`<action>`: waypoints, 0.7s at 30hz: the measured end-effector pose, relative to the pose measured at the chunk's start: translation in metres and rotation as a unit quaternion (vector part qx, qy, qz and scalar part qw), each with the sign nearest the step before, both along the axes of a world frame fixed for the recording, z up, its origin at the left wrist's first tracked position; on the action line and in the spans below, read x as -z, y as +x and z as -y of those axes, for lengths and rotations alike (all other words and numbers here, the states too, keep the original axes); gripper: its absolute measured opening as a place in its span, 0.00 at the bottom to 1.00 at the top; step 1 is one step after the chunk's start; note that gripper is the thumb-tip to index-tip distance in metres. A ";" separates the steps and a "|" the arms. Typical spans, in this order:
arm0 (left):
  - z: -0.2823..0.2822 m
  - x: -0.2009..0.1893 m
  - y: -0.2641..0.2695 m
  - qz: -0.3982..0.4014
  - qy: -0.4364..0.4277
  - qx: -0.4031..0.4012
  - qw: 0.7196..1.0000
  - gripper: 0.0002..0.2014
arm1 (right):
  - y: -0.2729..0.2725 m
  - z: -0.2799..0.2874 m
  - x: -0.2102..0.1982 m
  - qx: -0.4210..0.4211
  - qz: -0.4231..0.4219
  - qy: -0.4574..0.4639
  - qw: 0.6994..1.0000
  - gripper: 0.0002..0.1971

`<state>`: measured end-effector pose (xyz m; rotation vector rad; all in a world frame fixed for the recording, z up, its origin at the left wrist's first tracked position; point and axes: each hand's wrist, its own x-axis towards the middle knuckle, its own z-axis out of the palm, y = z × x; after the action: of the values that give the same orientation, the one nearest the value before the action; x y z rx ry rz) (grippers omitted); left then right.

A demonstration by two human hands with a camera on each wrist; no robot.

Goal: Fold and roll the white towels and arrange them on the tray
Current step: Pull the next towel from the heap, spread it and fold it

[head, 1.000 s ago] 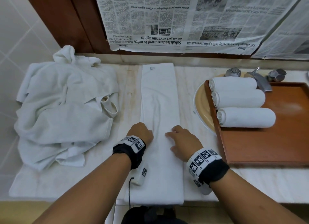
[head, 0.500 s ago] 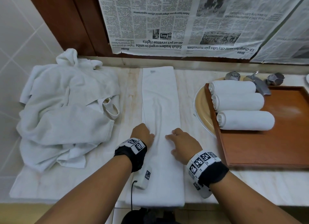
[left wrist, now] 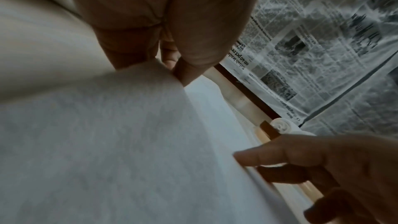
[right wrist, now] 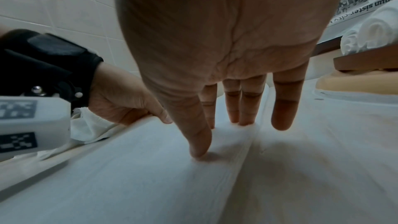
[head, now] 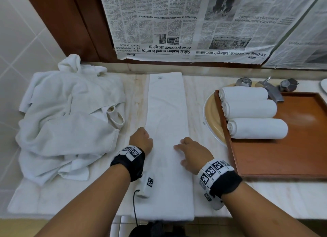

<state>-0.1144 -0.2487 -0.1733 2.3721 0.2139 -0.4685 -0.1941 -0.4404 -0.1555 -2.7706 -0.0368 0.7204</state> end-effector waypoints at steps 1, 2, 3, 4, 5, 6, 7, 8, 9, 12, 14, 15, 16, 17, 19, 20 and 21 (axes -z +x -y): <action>-0.004 0.001 0.000 0.001 0.007 0.005 1.000 0.04 | 0.000 0.000 0.000 -0.003 0.001 -0.002 1.000 0.30; -0.006 0.002 0.000 0.001 0.014 0.017 1.000 0.05 | 0.000 0.000 0.001 -0.004 0.003 -0.004 1.000 0.30; -0.007 0.003 -0.001 0.002 0.021 0.031 0.999 0.06 | 0.000 -0.001 0.001 -0.005 0.007 -0.005 1.000 0.30; -0.008 0.003 -0.001 0.002 0.028 0.045 0.999 0.08 | 0.000 -0.001 0.002 -0.005 0.011 -0.005 1.000 0.30; -0.008 0.004 -0.002 0.003 0.038 0.060 0.997 0.10 | -0.001 -0.001 0.002 -0.005 0.014 -0.004 1.000 0.30; -0.009 0.004 -0.003 0.005 0.049 0.074 0.996 0.12 | -0.001 -0.001 0.003 -0.006 0.016 -0.003 1.000 0.30; -0.010 0.004 -0.004 0.009 0.062 0.086 0.994 0.14 | -0.002 -0.001 0.003 -0.007 0.017 -0.003 1.000 0.30; -0.012 0.004 -0.007 0.017 0.076 0.099 0.992 0.15 | -0.002 0.000 0.003 -0.007 0.018 -0.004 1.000 0.30; -0.013 0.004 -0.010 0.029 0.092 0.114 0.989 0.16 | -0.002 0.001 0.003 -0.005 0.019 -0.005 1.000 0.30; -0.019 0.001 -0.029 0.093 0.107 0.174 0.975 0.16 | -0.005 0.001 0.001 -0.004 0.027 -0.029 0.999 0.29; -0.025 0.000 -0.047 0.123 0.084 0.220 0.964 0.15 | -0.012 -0.003 0.001 -0.015 0.051 -0.054 0.997 0.26; -0.029 0.001 -0.058 0.124 0.077 0.242 0.959 0.14 | -0.017 -0.005 0.001 -0.023 0.065 -0.055 0.996 0.24; -0.033 0.002 -0.068 0.118 0.077 0.262 0.955 0.14 | -0.024 -0.007 0.002 -0.032 0.073 -0.051 0.996 0.23; -0.037 0.005 -0.078 0.101 0.080 0.277 0.952 0.14 | -0.031 -0.008 0.003 -0.039 0.072 -0.049 0.995 0.22; -0.047 0.009 -0.094 0.071 0.091 0.270 0.956 0.14 | -0.043 -0.007 0.003 -0.024 0.069 -0.069 0.995 0.21; -0.051 0.011 -0.100 0.068 0.096 0.252 0.960 0.13 | -0.048 -0.005 0.002 -0.007 0.074 -0.093 0.993 0.20; -0.054 0.011 -0.105 0.071 0.097 0.235 0.964 0.11 | -0.051 -0.003 0.000 0.007 0.080 -0.119 0.990 0.19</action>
<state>-0.2189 -0.1946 -0.1841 2.6370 -0.3973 -0.5100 -0.2454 -0.4372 -0.1552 -3.0478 0.0392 0.5271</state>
